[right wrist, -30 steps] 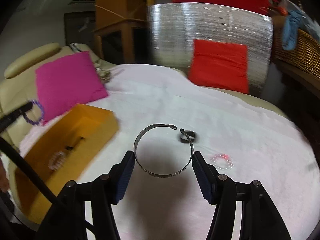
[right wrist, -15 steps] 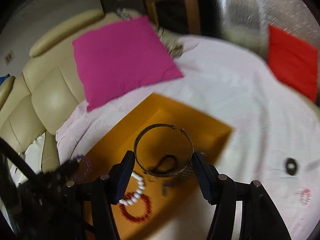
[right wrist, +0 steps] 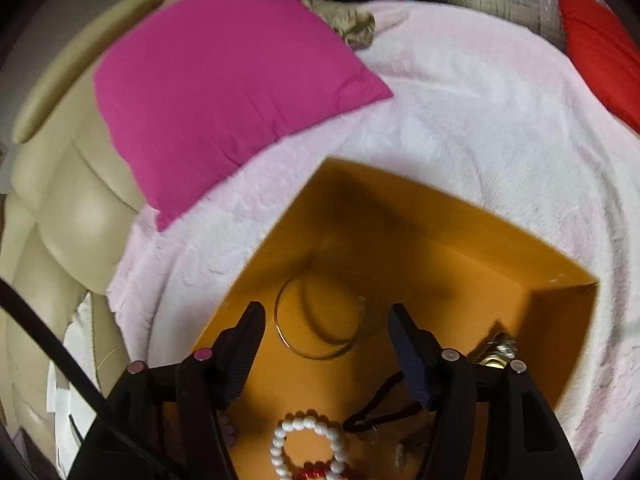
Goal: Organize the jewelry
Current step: 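Open both tools over the orange box, dropping the bracelet and bangle inside, then move both tools back over the remaining jewelry on the bed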
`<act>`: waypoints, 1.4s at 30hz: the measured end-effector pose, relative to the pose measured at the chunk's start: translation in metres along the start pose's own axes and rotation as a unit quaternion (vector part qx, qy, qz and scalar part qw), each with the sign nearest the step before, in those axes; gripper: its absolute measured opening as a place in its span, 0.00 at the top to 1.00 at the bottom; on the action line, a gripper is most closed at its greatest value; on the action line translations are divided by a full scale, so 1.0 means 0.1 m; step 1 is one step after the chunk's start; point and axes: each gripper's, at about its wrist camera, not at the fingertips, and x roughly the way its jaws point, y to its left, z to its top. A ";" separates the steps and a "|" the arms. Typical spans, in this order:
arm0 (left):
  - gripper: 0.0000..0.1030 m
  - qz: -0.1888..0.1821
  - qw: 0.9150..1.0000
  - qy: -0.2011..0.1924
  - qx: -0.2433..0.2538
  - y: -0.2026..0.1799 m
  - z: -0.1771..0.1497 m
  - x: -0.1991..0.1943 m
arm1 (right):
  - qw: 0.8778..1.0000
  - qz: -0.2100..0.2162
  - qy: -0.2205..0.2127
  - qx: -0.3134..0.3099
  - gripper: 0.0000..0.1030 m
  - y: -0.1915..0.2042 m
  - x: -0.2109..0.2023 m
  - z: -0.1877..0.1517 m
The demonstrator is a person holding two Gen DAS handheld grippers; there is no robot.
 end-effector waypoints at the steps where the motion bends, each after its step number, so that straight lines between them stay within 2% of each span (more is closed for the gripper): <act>1: 0.44 0.000 1.000 -0.008 0.000 -0.02 0.01 -0.03 | 1.000 0.001 -0.014 0.001 0.34 -0.02 -0.09 -0.01; 6: 0.37 0.004 0.998 -0.055 0.012 -0.28 0.03 -0.21 | 0.995 -0.018 -0.097 0.000 0.35 -0.33 -0.82 -0.21; 9: 0.35 0.009 0.996 -0.083 0.028 -0.51 0.02 -0.34 | 0.989 -0.056 -0.135 -0.005 0.52 -0.61 -1.29 -0.44; 16: 0.28 -0.002 0.988 -0.139 0.063 -1.09 -0.06 -0.63 | 0.975 -0.128 -0.173 0.061 0.54 -1.58 -2.25 -1.08; 20: 0.27 -0.005 0.984 -0.146 0.104 -1.45 -0.15 -0.65 | 0.967 -0.132 -0.173 0.130 0.54 -2.15 -2.54 -1.49; 25: 0.27 -0.007 0.978 -0.140 0.155 -1.84 -0.23 -0.60 | 0.957 -0.119 -0.176 0.196 0.54 -2.65 -2.57 -1.83; 30: 0.27 -0.010 0.976 -0.128 0.174 -2.08 -0.28 -0.52 | 0.948 -0.092 -0.182 0.245 0.54 -3.00 -2.43 -2.02; 36: 0.27 -0.018 0.972 -0.116 0.205 -2.39 -0.36 -0.44 | 0.947 -0.072 -0.166 0.266 0.54 -3.26 -2.14 -2.07; 42: 0.27 -0.036 0.967 -0.104 0.228 -2.68 -0.39 -0.32 | 0.953 -0.081 -0.136 0.259 0.54 -3.39 -1.81 -1.91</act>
